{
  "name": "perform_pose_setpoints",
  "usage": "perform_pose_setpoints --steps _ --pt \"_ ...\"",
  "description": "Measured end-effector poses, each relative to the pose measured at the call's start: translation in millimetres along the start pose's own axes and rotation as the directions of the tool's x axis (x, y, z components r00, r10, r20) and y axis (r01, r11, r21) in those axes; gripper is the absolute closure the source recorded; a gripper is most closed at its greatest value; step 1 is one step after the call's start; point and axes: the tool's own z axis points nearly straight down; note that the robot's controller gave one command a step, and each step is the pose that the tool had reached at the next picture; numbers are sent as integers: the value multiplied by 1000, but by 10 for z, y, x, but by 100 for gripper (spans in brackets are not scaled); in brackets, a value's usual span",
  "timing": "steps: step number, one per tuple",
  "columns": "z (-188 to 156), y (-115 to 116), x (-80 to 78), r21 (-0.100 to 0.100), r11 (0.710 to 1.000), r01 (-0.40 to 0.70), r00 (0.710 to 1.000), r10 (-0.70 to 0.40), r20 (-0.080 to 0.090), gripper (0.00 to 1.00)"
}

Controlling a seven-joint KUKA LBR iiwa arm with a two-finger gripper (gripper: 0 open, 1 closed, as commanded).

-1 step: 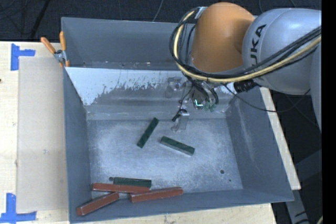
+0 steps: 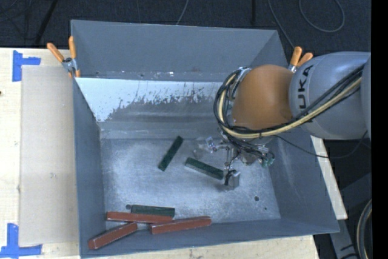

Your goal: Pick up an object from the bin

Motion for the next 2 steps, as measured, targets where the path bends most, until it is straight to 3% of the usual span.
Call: perform_pose_setpoints --steps 1,2 --pt "-16 -2 -14 1 1000 -3 1000 3 5 100" --pt "-1073 86 -206 8 999 37 999 -37 15 100"
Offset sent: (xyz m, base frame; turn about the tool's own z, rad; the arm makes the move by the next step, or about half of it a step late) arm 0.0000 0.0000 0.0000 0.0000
